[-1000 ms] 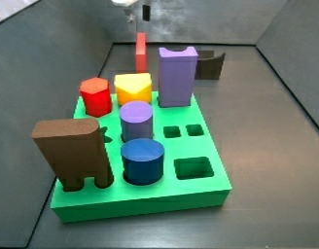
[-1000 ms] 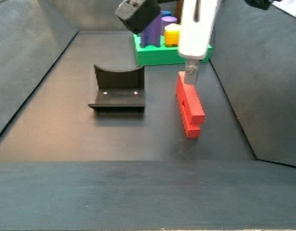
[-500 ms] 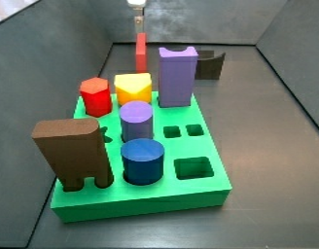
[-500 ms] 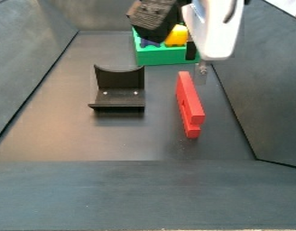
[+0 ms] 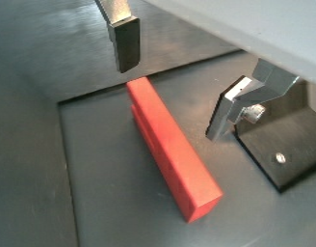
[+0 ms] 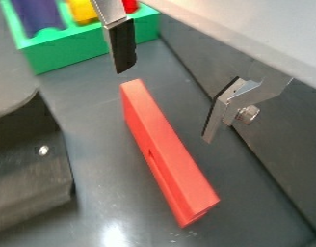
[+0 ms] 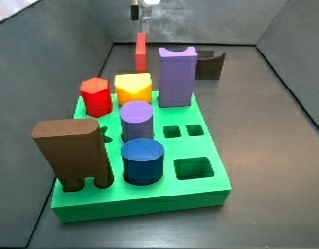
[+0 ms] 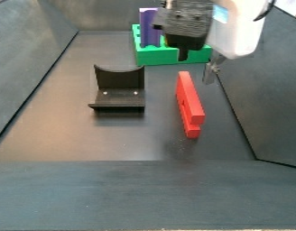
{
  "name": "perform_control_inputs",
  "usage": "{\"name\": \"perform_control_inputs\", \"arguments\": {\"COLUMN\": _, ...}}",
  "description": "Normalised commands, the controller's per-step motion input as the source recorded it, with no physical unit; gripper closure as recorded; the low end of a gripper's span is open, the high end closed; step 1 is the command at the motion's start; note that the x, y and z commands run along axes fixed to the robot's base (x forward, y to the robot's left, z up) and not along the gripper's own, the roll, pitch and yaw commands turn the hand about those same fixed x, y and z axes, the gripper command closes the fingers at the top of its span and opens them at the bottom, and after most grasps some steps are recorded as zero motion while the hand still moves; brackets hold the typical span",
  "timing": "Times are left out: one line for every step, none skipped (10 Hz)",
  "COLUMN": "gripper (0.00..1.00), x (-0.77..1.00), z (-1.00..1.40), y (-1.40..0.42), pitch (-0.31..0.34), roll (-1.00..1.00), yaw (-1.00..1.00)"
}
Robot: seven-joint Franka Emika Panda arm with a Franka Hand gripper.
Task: Pick up the double-square object. Move up. Rotate the double-square object. Place the double-square object on the fixture. Regrasp the double-square object. Move to above the board. Insert the double-square object.
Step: Rotate the double-square object.
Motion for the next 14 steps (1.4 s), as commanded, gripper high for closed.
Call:
{"name": "perform_control_inputs", "arguments": {"gripper": 0.0, "x": 0.04, "z": -0.03, "y": 0.0, "pitch": -0.008, "roll": 0.0, "yaw": 1.0}}
{"name": "perform_control_inputs", "arguments": {"gripper": 0.0, "x": 0.04, "z": -0.03, "y": 0.0, "pitch": -0.008, "roll": 0.0, "yaw": 1.0}}
{"name": "perform_control_inputs", "arguments": {"gripper": 0.0, "x": 0.04, "z": -0.03, "y": 0.0, "pitch": -0.009, "roll": 0.0, "yaw": 1.0}}
{"name": "perform_control_inputs", "arguments": {"gripper": 0.0, "x": 0.04, "z": -0.03, "y": 0.0, "pitch": -0.009, "roll": 0.0, "yaw": 1.0}}
{"name": "perform_control_inputs", "arguments": {"gripper": 0.0, "x": 0.04, "z": -0.03, "y": 0.0, "pitch": -0.01, "roll": 0.0, "yaw": 1.0}}
{"name": "perform_control_inputs", "arguments": {"gripper": 0.0, "x": 0.04, "z": -0.03, "y": 0.0, "pitch": -0.011, "roll": 0.0, "yaw": 1.0}}
{"name": "perform_control_inputs", "arguments": {"gripper": 0.0, "x": 0.04, "z": -0.03, "y": 0.0, "pitch": -0.012, "roll": 0.0, "yaw": 1.0}}
{"name": "perform_control_inputs", "arguments": {"gripper": 0.0, "x": 0.04, "z": -0.03, "y": 0.0, "pitch": -0.013, "roll": 0.0, "yaw": 1.0}}
{"name": "perform_control_inputs", "arguments": {"gripper": 0.0, "x": 0.04, "z": -0.03, "y": 0.0, "pitch": -0.015, "roll": 0.0, "yaw": 1.0}}
{"name": "perform_control_inputs", "arguments": {"gripper": 0.0, "x": 0.04, "z": -0.03, "y": 0.0, "pitch": -0.017, "roll": 0.0, "yaw": 1.0}}
{"name": "perform_control_inputs", "arguments": {"gripper": 0.0, "x": 0.04, "z": -0.03, "y": 0.0, "pitch": -0.02, "roll": -0.01, "yaw": 1.0}}
{"name": "perform_control_inputs", "arguments": {"gripper": 0.0, "x": 0.04, "z": -0.03, "y": 0.0, "pitch": -0.022, "roll": -0.01, "yaw": 1.0}}
{"name": "perform_control_inputs", "arguments": {"gripper": 0.0, "x": 0.04, "z": -0.03, "y": 0.0, "pitch": -0.028, "roll": -0.01, "yaw": 1.0}}
{"name": "perform_control_inputs", "arguments": {"gripper": 0.0, "x": 0.04, "z": -0.04, "y": 0.0, "pitch": -0.032, "roll": -0.01, "yaw": 1.0}}
